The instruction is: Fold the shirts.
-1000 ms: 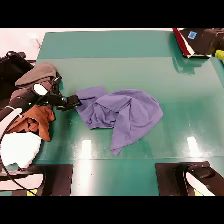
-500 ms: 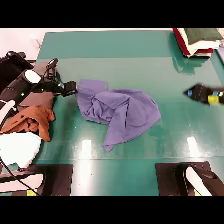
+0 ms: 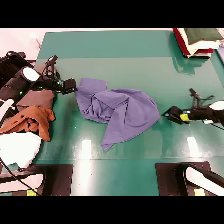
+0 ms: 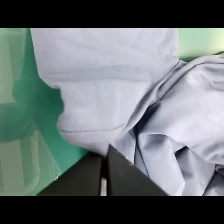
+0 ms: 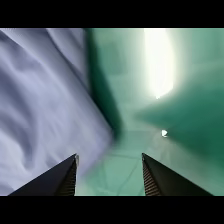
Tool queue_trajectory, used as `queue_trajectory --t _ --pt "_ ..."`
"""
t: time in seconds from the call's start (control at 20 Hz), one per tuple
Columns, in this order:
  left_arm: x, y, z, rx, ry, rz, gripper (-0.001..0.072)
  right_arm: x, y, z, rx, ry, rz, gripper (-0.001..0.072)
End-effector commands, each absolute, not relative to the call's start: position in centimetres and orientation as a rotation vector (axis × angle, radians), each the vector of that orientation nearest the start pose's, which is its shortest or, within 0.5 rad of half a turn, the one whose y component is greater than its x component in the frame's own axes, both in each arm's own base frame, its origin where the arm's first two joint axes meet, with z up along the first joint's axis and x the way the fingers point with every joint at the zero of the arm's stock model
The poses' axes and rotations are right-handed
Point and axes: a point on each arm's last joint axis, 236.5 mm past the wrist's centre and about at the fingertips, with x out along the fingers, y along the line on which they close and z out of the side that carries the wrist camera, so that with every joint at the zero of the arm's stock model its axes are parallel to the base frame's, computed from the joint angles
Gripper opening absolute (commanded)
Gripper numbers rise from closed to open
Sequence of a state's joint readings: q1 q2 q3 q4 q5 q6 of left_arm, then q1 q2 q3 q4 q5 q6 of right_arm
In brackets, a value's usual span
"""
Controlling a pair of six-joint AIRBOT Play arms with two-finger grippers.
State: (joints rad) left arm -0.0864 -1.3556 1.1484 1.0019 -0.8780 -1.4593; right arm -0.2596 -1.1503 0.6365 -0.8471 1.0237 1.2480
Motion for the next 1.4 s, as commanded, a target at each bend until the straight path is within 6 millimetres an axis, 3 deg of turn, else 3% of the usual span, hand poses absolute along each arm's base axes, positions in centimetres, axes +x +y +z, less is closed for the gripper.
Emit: queue_trajectory --t 0.0,0.05,0.2,0.25,0.35,0.45,0.55,0.65,0.75,0.8,0.85,0.95,1.1,1.2,1.3,1.35 --pt "43.6 -13.6 2.6 -0.419 1.061 -0.333 0.0025 33.1 9.6 -8.1 0.601 1.324 0.304 0.0449" --pt "43.6 -13.6 2.6 -0.418 1.061 -0.332 0.0026 33.7 10.3 -8.2 0.582 1.334 0.324 0.0429" --pt "43.4 -13.7 2.8 -0.416 1.068 -0.34 0.0025 34.7 11.0 -7.7 0.477 1.327 0.363 0.0055" --pt "43.4 -13.8 3.6 -0.408 1.061 -0.35 0.0025 35.3 10.9 -6.3 0.443 1.292 0.374 0.0018" --pt "44.2 -13.4 8.7 -0.353 0.952 -0.369 0.0025 36.6 10.0 -0.7 0.352 1.178 0.403 0.0018" --pt "44.6 -12.5 19.0 -0.265 0.716 -0.379 0.0025 37.0 8.2 8.1 0.222 1.008 0.411 0.0018" --pt "41.9 -11.2 31.6 -0.183 0.431 -0.378 0.0024 35.8 6.9 18.8 0.141 0.784 0.4 0.0018" --pt "35.9 -10.1 43.5 -0.099 0.145 -0.381 0.0024 32.5 5.9 28.7 0.086 0.573 0.357 0.0018" --pt "28.7 -9.3 51.7 -0.049 -0.078 -0.382 0.0024 28.9 4.6 36.0 0.042 0.406 0.279 0.0017" --pt "25.5 -9.0 54.2 -0.039 -0.156 -0.382 0.0024 27.2 4.1 38.9 0.025 0.331 0.24 0.0017" --pt "22.9 -8.8 56.1 -0.033 -0.217 -0.383 0.0024 25.9 3.6 41.0 0.009 0.279 0.203 0.0017" --pt "19.8 -8.5 58.1 -0.025 -0.288 -0.383 0.0024 24.1 2.4 43.2 0.006 0.229 0.123 0.0017" --pt "19.2 -8.5 58.7 -0.024 -0.309 -0.383 0.0023 23.1 0.8 43.9 -0.006 0.269 0.042 0.0017" --pt "21.0 -8.9 57.9 -0.032 -0.271 -0.395 0.0023 23.5 0.1 44.1 0.005 0.296 0.025 0.0017" --pt "25.1 -9.5 55.4 -0.035 -0.162 -0.404 0.0023 25.0 -0.8 43.4 0.048 0.339 0.026 0.0017" --pt "27.8 -10.1 53.1 -0.037 -0.072 -0.42 0.0023 26.0 -1.4 42.3 0.068 0.386 0.032 0.0017"
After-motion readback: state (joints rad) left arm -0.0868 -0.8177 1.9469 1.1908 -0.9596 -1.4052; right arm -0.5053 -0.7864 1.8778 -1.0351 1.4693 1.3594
